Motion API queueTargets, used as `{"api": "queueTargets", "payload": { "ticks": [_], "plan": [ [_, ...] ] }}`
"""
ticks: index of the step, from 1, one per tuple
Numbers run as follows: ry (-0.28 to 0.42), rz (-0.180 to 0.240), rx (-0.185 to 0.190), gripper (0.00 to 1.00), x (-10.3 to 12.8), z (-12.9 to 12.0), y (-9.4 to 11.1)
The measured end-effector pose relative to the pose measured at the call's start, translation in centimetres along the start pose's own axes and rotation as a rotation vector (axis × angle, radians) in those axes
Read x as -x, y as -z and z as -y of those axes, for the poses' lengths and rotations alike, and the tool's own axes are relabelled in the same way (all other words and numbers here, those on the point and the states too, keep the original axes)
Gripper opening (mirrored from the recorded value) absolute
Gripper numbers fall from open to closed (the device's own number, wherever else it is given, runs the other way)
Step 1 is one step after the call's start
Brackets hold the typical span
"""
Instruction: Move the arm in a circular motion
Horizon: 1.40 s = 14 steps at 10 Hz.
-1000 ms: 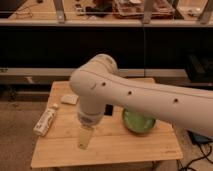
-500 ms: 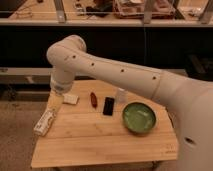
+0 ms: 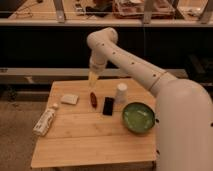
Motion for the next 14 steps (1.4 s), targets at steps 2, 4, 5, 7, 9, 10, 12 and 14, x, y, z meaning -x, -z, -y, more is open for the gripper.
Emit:
{"api": "queueTargets", "payload": {
  "ticks": [2, 4, 5, 7, 9, 10, 12, 14],
  "plan": [
    [-0.204, 0.072, 0.036, 0.8, 8.4, -5.8, 0.6],
    [-0.318, 0.144, 0.016, 0.8, 14.8, -6.7, 0.5],
    [-0.358, 0.182, -0.007, 0.8, 17.5, -6.1, 0.3],
    [-0.381, 0.237, -0.052, 0.8, 20.7, -3.3, 0.7],
    [-0.34, 0.288, -0.075, 0.8, 22.2, 2.8, 3.7],
    [-0.317, 0.304, -0.072, 0.8, 22.5, 5.4, 5.1],
    [-0.224, 0.349, -0.078, 0.8, 22.3, 13.3, 7.9],
    [-0.101, 0.342, -0.108, 0.8, 19.5, 19.7, 9.0]
  ]
}}
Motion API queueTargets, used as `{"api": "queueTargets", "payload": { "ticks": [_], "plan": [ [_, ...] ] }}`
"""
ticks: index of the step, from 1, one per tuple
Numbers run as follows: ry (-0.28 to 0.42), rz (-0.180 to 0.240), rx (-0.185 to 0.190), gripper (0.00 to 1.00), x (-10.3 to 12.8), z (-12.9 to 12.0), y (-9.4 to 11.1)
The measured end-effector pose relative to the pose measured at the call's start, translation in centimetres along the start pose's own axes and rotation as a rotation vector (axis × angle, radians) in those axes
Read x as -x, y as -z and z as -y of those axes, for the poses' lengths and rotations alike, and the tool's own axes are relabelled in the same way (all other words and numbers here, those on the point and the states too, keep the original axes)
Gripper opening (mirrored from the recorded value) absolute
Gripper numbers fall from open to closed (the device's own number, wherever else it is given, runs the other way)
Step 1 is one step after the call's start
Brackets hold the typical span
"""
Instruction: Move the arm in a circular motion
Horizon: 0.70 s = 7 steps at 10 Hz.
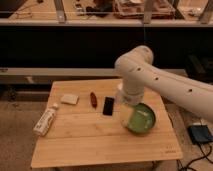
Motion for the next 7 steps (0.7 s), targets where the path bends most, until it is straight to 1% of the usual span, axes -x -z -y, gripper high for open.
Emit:
{"api": "queueTargets", "payload": {
  "ticks": [1, 2, 3, 4, 5, 6, 7],
  "plan": [
    [0.082, -0.024, -0.013, 0.8, -2.0, 3.6, 0.8],
    [0.165, -0.058, -0.03, 0.8, -4.3, 6.8, 1.6],
    [0.238, -0.095, -0.045, 0.8, -6.6, 9.3, 2.5],
    [0.324, -0.15, -0.066, 0.8, -9.6, 12.0, 3.8],
    [0.446, -0.249, -0.098, 0.8, -14.6, 15.4, 6.1],
    [0.498, -0.304, -0.113, 0.8, -17.4, 16.5, 7.4],
    [0.548, -0.384, -0.124, 0.8, -21.4, 16.9, 9.0]
  ]
}}
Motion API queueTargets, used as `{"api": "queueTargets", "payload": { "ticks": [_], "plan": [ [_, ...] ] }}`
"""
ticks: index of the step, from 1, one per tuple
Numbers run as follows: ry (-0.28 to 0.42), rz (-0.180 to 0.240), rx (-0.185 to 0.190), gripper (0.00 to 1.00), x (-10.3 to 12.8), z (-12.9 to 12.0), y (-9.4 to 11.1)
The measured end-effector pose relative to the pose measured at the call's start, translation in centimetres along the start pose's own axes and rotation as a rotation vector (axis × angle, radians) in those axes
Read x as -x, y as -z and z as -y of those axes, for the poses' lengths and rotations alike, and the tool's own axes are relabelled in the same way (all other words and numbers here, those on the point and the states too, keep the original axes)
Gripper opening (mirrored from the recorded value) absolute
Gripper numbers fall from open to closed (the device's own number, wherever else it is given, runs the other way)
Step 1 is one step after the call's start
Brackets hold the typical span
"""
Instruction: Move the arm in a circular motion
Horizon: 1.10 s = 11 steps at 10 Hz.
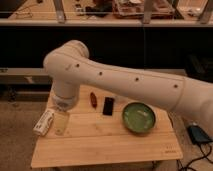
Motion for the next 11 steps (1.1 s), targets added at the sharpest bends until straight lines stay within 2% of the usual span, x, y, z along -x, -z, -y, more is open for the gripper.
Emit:
{"api": "queueTargets", "payload": {
  "ticks": [1, 2, 3, 4, 5, 6, 7, 8, 9, 10, 11],
  "plan": [
    [0.018, -0.061, 0.025, 0.8, -2.3, -3.3, 0.1],
    [0.002, -0.103, 0.07, 0.8, -2.6, -7.8, 0.2],
    [-0.03, -0.122, 0.117, 0.8, -1.5, -11.7, 0.5],
    [-0.112, -0.129, 0.206, 0.8, 2.8, -18.3, 1.2],
    [-0.194, -0.117, 0.271, 0.8, 7.4, -22.4, 2.0],
    [-0.272, -0.097, 0.323, 0.8, 12.2, -25.3, 2.8],
    [-0.387, -0.065, 0.376, 0.8, 18.4, -27.8, 3.7],
    [-0.532, -0.023, 0.418, 0.8, 25.7, -29.5, 4.3],
    [-0.615, 0.009, 0.432, 0.8, 29.8, -29.8, 4.5],
    [-0.726, 0.067, 0.431, 0.8, 35.1, -29.1, 4.5],
    [-0.795, 0.125, 0.409, 0.8, 38.1, -27.4, 4.2]
  ]
}}
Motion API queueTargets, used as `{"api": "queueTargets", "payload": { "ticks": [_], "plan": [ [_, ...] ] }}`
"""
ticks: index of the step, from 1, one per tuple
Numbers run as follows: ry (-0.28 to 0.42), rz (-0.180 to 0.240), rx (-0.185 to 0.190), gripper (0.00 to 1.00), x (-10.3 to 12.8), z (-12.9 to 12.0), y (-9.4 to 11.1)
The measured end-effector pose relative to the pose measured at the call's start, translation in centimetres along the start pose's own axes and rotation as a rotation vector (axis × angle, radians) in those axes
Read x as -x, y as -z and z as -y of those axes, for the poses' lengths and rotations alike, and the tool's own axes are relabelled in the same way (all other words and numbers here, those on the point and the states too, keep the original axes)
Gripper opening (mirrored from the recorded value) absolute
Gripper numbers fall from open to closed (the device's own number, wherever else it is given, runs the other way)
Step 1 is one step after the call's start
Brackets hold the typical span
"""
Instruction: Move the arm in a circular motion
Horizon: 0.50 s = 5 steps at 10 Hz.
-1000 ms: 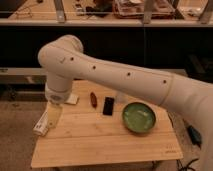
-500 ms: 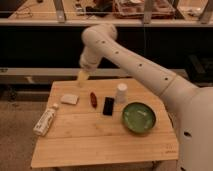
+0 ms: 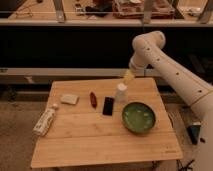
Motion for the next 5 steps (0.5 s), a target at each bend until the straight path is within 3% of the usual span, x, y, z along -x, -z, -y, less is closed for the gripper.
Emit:
{"api": "queueTargets", "payload": {
  "ticks": [2, 3, 5],
  "plan": [
    [-0.047, 0.135, -0.016, 0.8, 5.0, 1.4, 0.8],
    [-0.05, 0.207, -0.027, 0.8, 7.6, 3.5, 2.2],
    [-0.035, 0.31, -0.036, 0.8, 11.8, 9.1, 5.8]
  ]
}}
